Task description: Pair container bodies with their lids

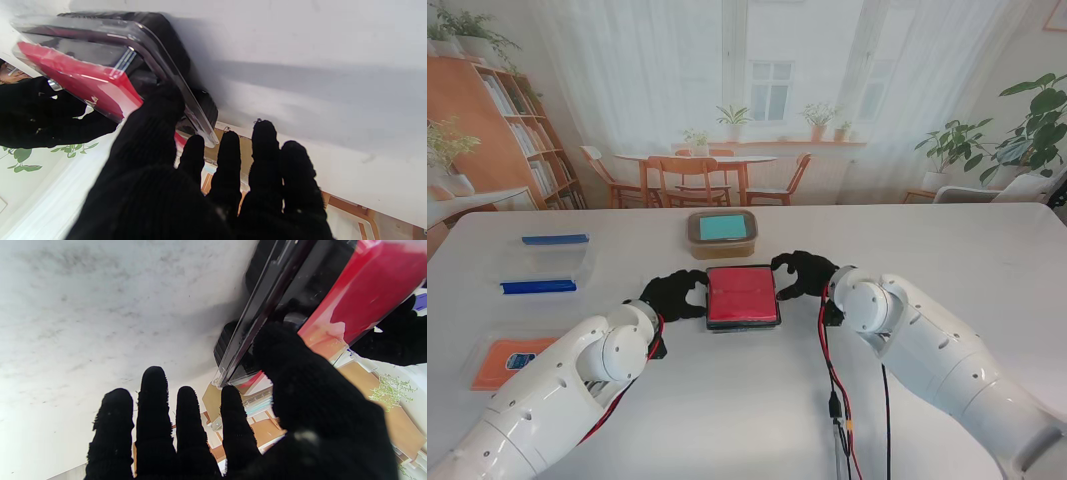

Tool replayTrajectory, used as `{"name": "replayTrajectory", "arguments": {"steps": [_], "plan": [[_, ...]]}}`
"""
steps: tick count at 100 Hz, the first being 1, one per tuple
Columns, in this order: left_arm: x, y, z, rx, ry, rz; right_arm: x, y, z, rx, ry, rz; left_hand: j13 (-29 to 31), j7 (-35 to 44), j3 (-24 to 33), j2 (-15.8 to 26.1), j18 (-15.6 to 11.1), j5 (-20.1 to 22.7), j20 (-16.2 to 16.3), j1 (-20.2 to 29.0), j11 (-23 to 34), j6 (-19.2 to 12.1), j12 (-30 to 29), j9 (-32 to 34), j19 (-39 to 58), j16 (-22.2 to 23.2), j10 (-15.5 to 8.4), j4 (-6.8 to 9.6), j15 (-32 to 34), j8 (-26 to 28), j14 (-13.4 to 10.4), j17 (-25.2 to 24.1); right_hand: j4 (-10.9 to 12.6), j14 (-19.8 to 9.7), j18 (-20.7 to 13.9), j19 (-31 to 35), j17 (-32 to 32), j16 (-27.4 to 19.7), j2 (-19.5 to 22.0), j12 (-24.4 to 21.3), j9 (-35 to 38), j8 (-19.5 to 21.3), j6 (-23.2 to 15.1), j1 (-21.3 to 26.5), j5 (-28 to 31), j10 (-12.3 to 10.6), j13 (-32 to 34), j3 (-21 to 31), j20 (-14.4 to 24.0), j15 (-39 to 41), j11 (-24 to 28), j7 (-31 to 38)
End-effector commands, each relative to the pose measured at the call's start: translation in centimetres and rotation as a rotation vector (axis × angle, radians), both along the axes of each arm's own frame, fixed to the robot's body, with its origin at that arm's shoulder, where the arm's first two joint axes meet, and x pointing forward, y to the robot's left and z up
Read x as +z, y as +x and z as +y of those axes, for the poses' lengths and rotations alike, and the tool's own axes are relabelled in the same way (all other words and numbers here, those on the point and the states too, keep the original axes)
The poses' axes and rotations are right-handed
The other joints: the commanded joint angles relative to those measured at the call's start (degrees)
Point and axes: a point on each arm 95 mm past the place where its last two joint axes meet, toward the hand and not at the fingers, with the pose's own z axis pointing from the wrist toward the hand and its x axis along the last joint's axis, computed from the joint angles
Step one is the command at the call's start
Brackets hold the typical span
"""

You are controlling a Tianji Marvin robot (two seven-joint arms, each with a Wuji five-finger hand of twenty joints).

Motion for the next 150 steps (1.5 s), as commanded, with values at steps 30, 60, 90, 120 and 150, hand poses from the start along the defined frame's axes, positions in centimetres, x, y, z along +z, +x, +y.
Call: {"name": "replayTrajectory", "arguments": {"steps": [30, 60, 90, 120, 150], "plan": [[-0.5, -0.2, -0.6, -0.003, -0.003, 0.024, -0.3, -0.1, 0.7, 0.011, 0.002, 0.029, -2.5, -0.2, -1.6, -0.8, -2.4, -1.8, -0.5, 0.3, -0.6, -2.6, -0.6, -2.0, -0.8, 0.2, -1.1, -1.49, -1.3, -1.5, -0.6, -1.5, -0.7, -1.2, -1.1, 0.8, -0.6, 0.6, -1.5, 0.6, -1.7, 0.3, -0.4, -1.2, -0.1, -0.5, -1.6, -1.8, 0.9, 0.3, 0.2, 0.0], [-0.7, -0.1, -0.8, -0.004, -0.005, 0.045, -0.4, -0.1, 0.7, 0.013, 0.001, 0.043, -3.2, -0.3, -1.9, -0.3, -2.6, -1.9, -0.6, 0.0, -0.9, -2.8, -0.8, -2.5, -1.1, 0.0, -1.1, -1.59, -1.7, -1.6, -0.7, -2.2, -0.7, -1.1, -1.1, 0.7, -0.6, 0.5, -1.5, 0.6, -1.5, 0.4, -0.5, -1.1, 1.2, -0.5, -1.7, -1.7, 0.9, 0.2, 0.2, 1.0], [-1.0, 0.0, -0.9, -0.005, -0.002, 0.056, -0.5, 0.0, 0.8, 0.013, 0.004, 0.056, -3.6, -0.9, -2.4, -0.1, -2.9, -2.1, -1.1, 0.0, -1.7, -3.5, -1.3, -2.9, -1.5, -0.2, -1.4, -1.65, -2.2, -1.9, -0.7, -3.0, -0.7, -1.2, -1.1, 0.6, -0.7, 0.5, -1.5, 0.6, -1.3, 0.0, -0.2, -1.2, 1.5, -0.5, -1.8, -1.7, 0.8, 0.2, 0.2, 1.4], [-1.1, -0.1, -0.9, 0.001, -0.001, 0.073, -0.7, -0.1, 1.0, 0.01, 0.007, 0.076, -3.7, -1.4, -3.0, 0.4, -3.0, -1.7, -1.3, -0.5, -2.0, -3.6, -1.7, -2.8, -1.5, -0.3, -1.1, -1.71, -2.4, -2.4, -0.5, -3.2, -0.7, -1.2, -1.1, 0.5, -0.8, 0.4, -1.5, 0.6, -1.1, -0.5, 0.3, -1.3, 2.0, -0.5, -1.8, -1.6, 0.8, 0.2, 0.0, 1.2], [-1.4, -0.1, -0.7, 0.008, 0.001, 0.086, -0.8, 0.0, 1.4, 0.023, 0.004, 0.093, -3.8, -1.7, -3.7, 0.8, -3.0, -1.3, -1.4, -0.8, -2.1, -3.5, -1.8, -2.7, -1.5, -0.3, -0.9, -1.69, -2.5, -2.6, -0.3, -3.5, -0.8, -1.1, -1.0, 0.2, -1.1, 0.4, -1.7, 0.6, -0.9, -0.8, 0.9, -1.1, 3.2, -0.4, -2.2, -1.5, 0.7, 0.1, -0.1, 1.0]]}}
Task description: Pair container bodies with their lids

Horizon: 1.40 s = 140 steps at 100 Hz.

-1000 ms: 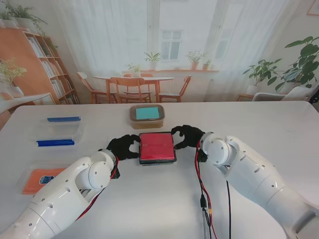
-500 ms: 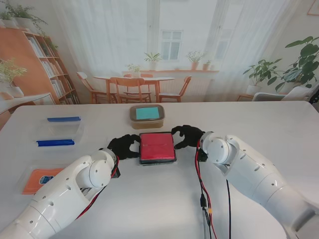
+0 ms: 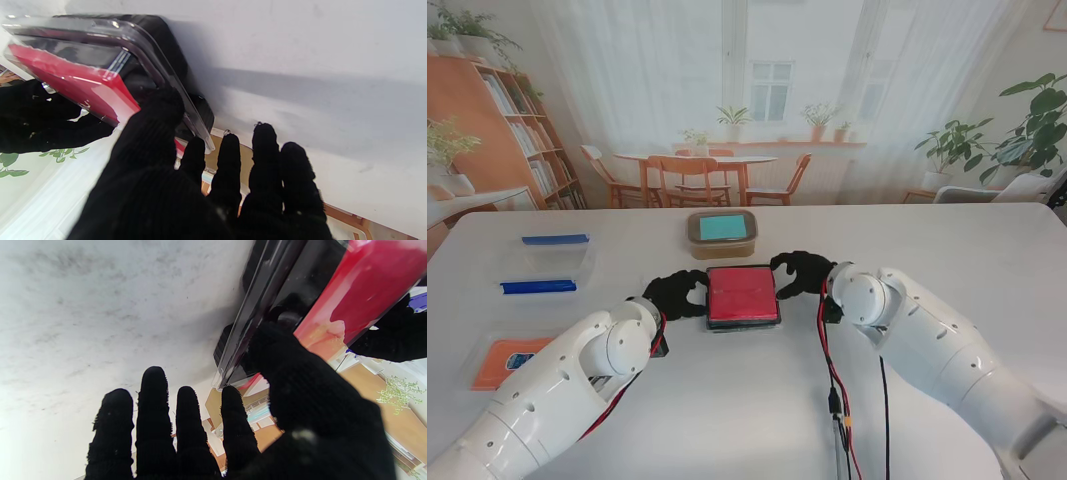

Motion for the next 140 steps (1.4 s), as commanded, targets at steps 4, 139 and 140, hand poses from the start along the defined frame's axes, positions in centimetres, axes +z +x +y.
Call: {"name": "replayTrajectory", "arguments": {"steps": [4, 139, 140], "plan": [[-1.28, -0.71, -0.51, -0.008, -0.001, 0.045, -0.9, -0.6, 1.17, 0.03, 0.003, 0.044, -1.7, -1.6, -3.4, -0.7, -2.3, -0.5, -0.1, -0.9, -0.7, -4.1, -0.7, -1.3, -0.8, -0.4, -0.8, -1.8, -1.3, -2.6, -0.2, -1.4, -1.2, -1.1, -1.0, 0.2, -0.8, 0.4, -1.6, 0.5, -0.9, -1.0, 1.5, -1.7, 3.5, -0.4, -2.2, -2.4, 0.7, 0.1, -0.1, 1.5], [-1.73, -0.93, -0.32, -0.015, -0.023, 0.087, -1.75, -0.54, 1.54, 0.04, -0.008, 0.082, -3.2, -5.1, -7.5, 1.2, -1.9, -1.3, -1.9, -2.2, -2.5, -5.6, -1.3, -1.5, -3.8, -0.9, -0.7, -1.17, -2.8, -4.0, -0.2, -1.7, -1.2, -1.4, -0.9, -0.9, -2.1, 0.1, -1.4, 0.6, -1.6, -1.9, 1.0, -1.7, 4.1, -0.6, -3.6, -2.4, 0.8, -0.3, -0.7, -0.9], [-1.72, -0.93, -0.32, -0.016, -0.023, 0.086, -1.75, -0.54, 1.55, 0.04, -0.008, 0.081, -3.3, -5.8, -7.5, 1.1, -1.9, -1.2, -2.0, -2.3, -2.9, -5.7, -1.5, -1.4, -4.1, -1.0, -0.8, -1.11, -3.0, -4.5, -0.3, -1.7, -1.2, -1.4, -0.9, -0.9, -2.1, 0.1, -1.4, 0.6, -1.6, -1.9, 1.0, -1.7, 4.1, -0.6, -3.6, -2.4, 0.8, -0.3, -0.7, -0.9]]}}
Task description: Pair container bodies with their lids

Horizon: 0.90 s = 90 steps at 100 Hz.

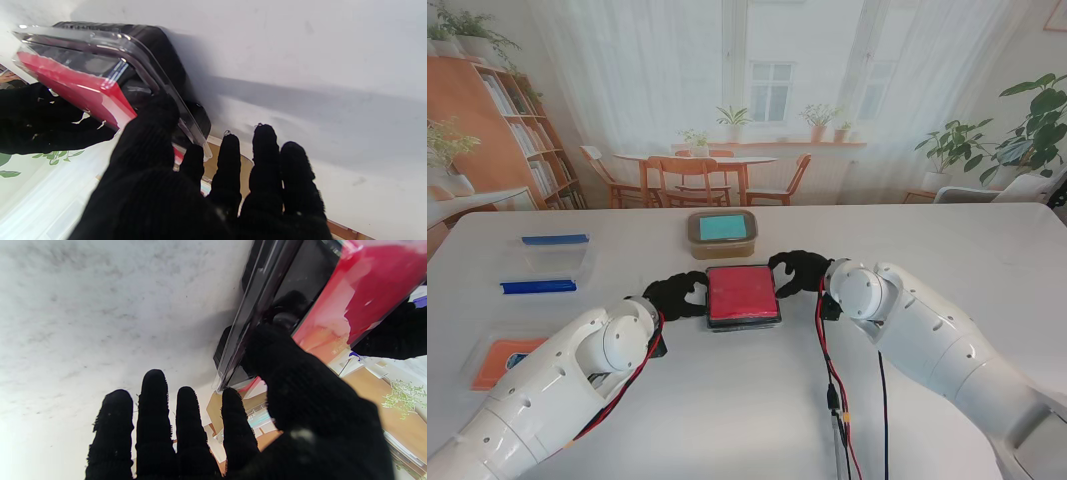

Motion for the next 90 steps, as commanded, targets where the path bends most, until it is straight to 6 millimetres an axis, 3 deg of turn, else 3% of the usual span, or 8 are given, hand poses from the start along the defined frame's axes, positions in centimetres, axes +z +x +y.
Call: {"name": "replayTrajectory", "arguments": {"steps": [1, 39, 64, 78, 90], "plan": [[-1.58, -1.09, -0.74, -0.023, -0.003, 0.032, -1.73, -1.22, 1.26, 0.034, 0.002, 0.052, -2.7, -1.8, -3.9, -3.0, -1.9, 1.4, -0.7, -1.6, -1.9, -5.6, -0.9, -1.4, -1.5, -0.7, -0.8, -1.23, -1.4, -2.7, -0.3, -1.0, -2.0, -1.3, -0.9, -0.2, -0.5, 0.1, -1.5, 0.6, -1.6, -1.9, 1.3, -2.2, 4.1, -0.6, -1.1, -3.3, 0.8, -0.2, -0.1, 2.3], [-1.76, -1.14, -0.65, -0.036, 0.005, 0.019, -1.82, -1.12, 1.27, 0.037, 0.005, 0.044, -3.7, -13.8, -3.2, -4.7, -1.8, 1.3, -1.0, -1.8, -6.1, -7.8, -1.9, -1.4, -3.1, -1.2, -1.3, -0.98, -2.4, -9.5, -0.7, -0.9, -1.9, -1.3, -0.8, -0.2, -0.6, 0.1, -1.4, 0.7, -1.6, -1.7, 1.3, -2.2, 4.2, -0.6, -1.1, -3.4, 1.0, -0.2, -0.1, 2.5], [-2.03, -1.24, -0.58, -0.036, 0.008, 0.005, -1.89, -1.09, 1.29, 0.037, 0.003, 0.04, -4.1, -22.6, -2.7, -5.3, -1.8, 0.5, -1.0, -1.9, -11.9, -9.2, -2.1, -2.1, -3.4, -1.1, -2.4, -0.88, -2.6, -11.9, -1.2, -0.9, -1.9, -1.3, -0.8, -0.2, -0.6, 0.1, -1.3, 0.7, -1.6, -1.7, 1.2, -2.3, 4.1, -0.6, -1.1, -3.4, 1.1, -0.1, 0.0, 2.5], [-2.12, -1.2, -0.55, -0.035, 0.008, -0.006, -1.91, -1.03, 1.32, 0.037, 0.004, 0.04, -3.7, -23.5, -1.6, -6.2, -2.2, 0.8, -0.7, -1.9, -12.7, -8.7, 0.5, -1.9, -3.4, -0.9, -2.4, -0.5, -2.2, -6.1, -1.1, -0.9, -1.9, -1.3, -0.8, -0.2, -0.6, 0.1, -1.3, 0.7, -1.6, -1.7, 1.2, -2.3, 4.2, -0.6, -1.2, -3.4, 1.1, -0.2, 0.0, 2.6], [-2.11, -1.13, -0.56, -0.036, 0.009, 0.007, -1.91, -0.97, 1.37, 0.037, 0.007, 0.04, -3.4, -14.8, -1.3, -6.0, -2.0, 1.4, -0.3, -1.9, -10.5, -7.0, 0.8, -1.7, -3.2, -1.0, -1.6, -0.9, -2.0, -0.7, -0.8, -0.9, -1.9, -1.3, -0.8, -0.2, -0.6, 0.1, -1.3, 0.7, -1.6, -1.7, 1.3, -2.3, 4.2, -0.6, -1.1, -3.4, 1.1, -0.1, 0.0, 2.6]]}}
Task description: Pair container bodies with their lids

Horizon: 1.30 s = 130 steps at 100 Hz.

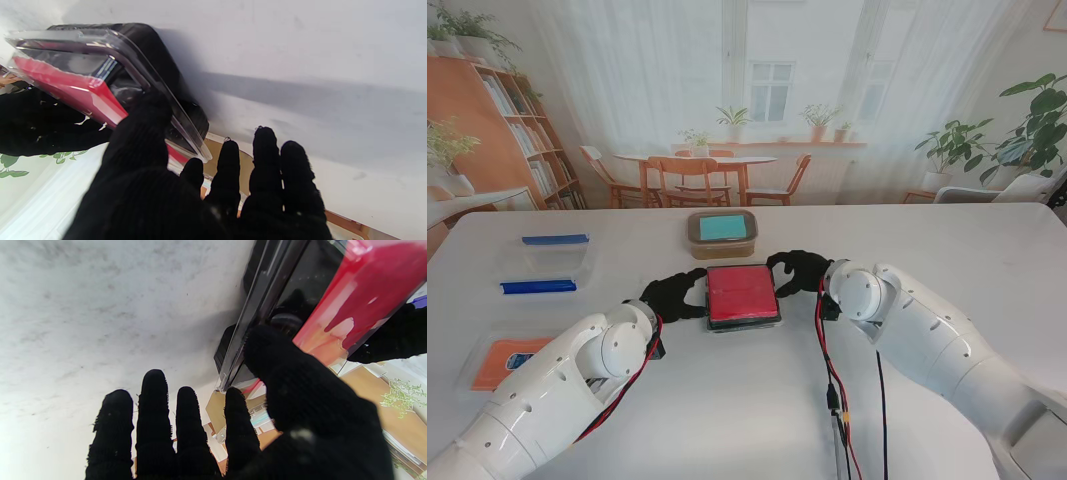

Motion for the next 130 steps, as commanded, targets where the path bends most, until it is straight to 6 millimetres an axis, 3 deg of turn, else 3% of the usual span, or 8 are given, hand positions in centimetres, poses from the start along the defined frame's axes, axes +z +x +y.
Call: {"name": "replayTrajectory", "arguments": {"steps": [1, 7, 18, 21, 54, 84, 130], "plan": [[-1.5, -0.9, -0.9, -0.02, -0.002, 0.054, -1.6, -1.1, 1.3, 0.034, 0.002, 0.052, -1.5, 7.8, -1.2, -4.8, -1.9, 0.7, 0.5, 0.4, 1.2, -6.6, 0.8, -1.6, -0.9, -0.3, -0.7, -0.4, -0.5, 3.7, -0.7, -0.9, -2.0, -1.3, -0.8, -0.2, -0.6, 0.1, -1.3, 0.6, -1.6, -1.7, 3.4, -2.3, 4.2, -0.6, -1.1, -4.4, 1.1, -0.1, 0.0, 2.6], [-1.5, -0.9, -0.9, -0.02, -0.002, 0.064, -1.5, -1.1, 1.3, 0.035, 0.003, 0.052, -1.4, 13.0, -1.4, -4.4, -1.9, 1.0, 0.5, 0.4, 2.1, -5.7, 0.3, -1.5, -1.0, -0.4, -0.5, -0.6, -0.5, 3.6, -0.6, -0.8, -2.0, -1.2, -0.8, -0.2, -0.6, 0.2, -1.3, 0.6, -1.5, -1.7, 3.4, -2.3, 4.3, -0.5, -1.0, -4.4, 1.1, -0.1, 0.0, 2.6], [-1.5, -0.8, -1.0, -0.018, -0.006, 0.073, -1.5, -1.1, 1.3, 0.036, 0.006, 0.054, -1.4, 15.3, -1.5, -3.4, -1.9, 2.5, 0.5, 0.2, 2.7, -5.0, 0.2, -1.2, -1.0, -0.4, -0.3, -0.75, -0.5, 3.2, -0.4, -0.8, -2.0, -1.2, -0.8, -0.2, -0.6, 0.1, -1.3, 0.6, -1.3, -1.6, 4.3, -2.3, 5.6, -0.4, -1.0, -4.4, 1.1, -0.1, 0.0, 3.0], [-1.5, -0.7, -1.1, -0.018, -0.007, 0.076, -1.5, -1.1, 1.3, 0.036, 0.006, 0.056, -1.4, 17.3, -2.5, -2.7, -1.9, 2.9, 0.6, 0.6, 3.4, -4.7, -0.6, -1.3, -1.0, -0.5, -0.1, -1.05, -0.5, -0.2, -0.3, -0.8, -2.0, -1.2, -0.8, -0.2, -0.6, 0.1, -1.4, 0.6, -1.2, -1.6, 4.7, -2.3, 6.3, -0.4, -1.1, -4.4, 1.1, -0.1, 0.0, 3.2], [-1.7, -0.5, -1.0, -0.002, -0.012, 0.116, -1.5, -1.0, 1.2, 0.034, 0.01, 0.081, -1.8, 17.0, -3.8, 1.0, -1.9, 4.9, 0.5, -0.7, 4.4, -4.1, -0.6, -1.2, -1.1, -0.6, 0.1, -1.56, -0.7, -1.8, 0.0, -0.9, -2.0, -1.1, -0.8, -0.2, -0.6, 0.0, -1.5, 0.4, -0.5, -2.5, 9.9, -2.4, 12.3, -0.1, -1.2, -4.3, 1.2, -0.2, -0.3, 2.4], [-1.8, -0.5, -1.0, -0.001, -0.007, 0.135, -2.2, -1.2, 1.1, 0.038, -0.006, 0.083, -1.9, 16.5, -4.6, 1.2, -2.0, 5.8, 0.3, -0.1, 4.9, -4.6, -0.7, -1.2, -1.6, -0.6, 0.2, -1.61, -0.8, -2.2, 0.0, -0.8, -2.0, -1.2, -0.8, -0.2, -0.6, 0.0, -1.2, 0.2, -1.2, -3.2, 7.6, -2.6, 8.3, -0.3, -1.3, -4.3, 1.2, -0.2, -0.9, -0.6], [-1.4, -0.6, -0.8, -0.001, -0.024, 0.102, -2.4, -1.4, 0.9, 0.019, 0.0, 0.025, -2.0, 16.5, -4.8, 0.8, -2.0, 4.3, 0.2, 0.2, 4.5, -5.8, -1.2, -1.3, -2.1, -0.6, -0.1, -1.17, -0.8, -2.1, -0.1, -0.8, -1.9, -1.6, -1.3, 0.3, -0.1, 0.2, -0.9, 0.1, -2.2, -1.6, 5.0, -2.3, 3.3, -0.8, -1.2, -4.5, 1.2, -0.1, -0.8, 0.7]]}}
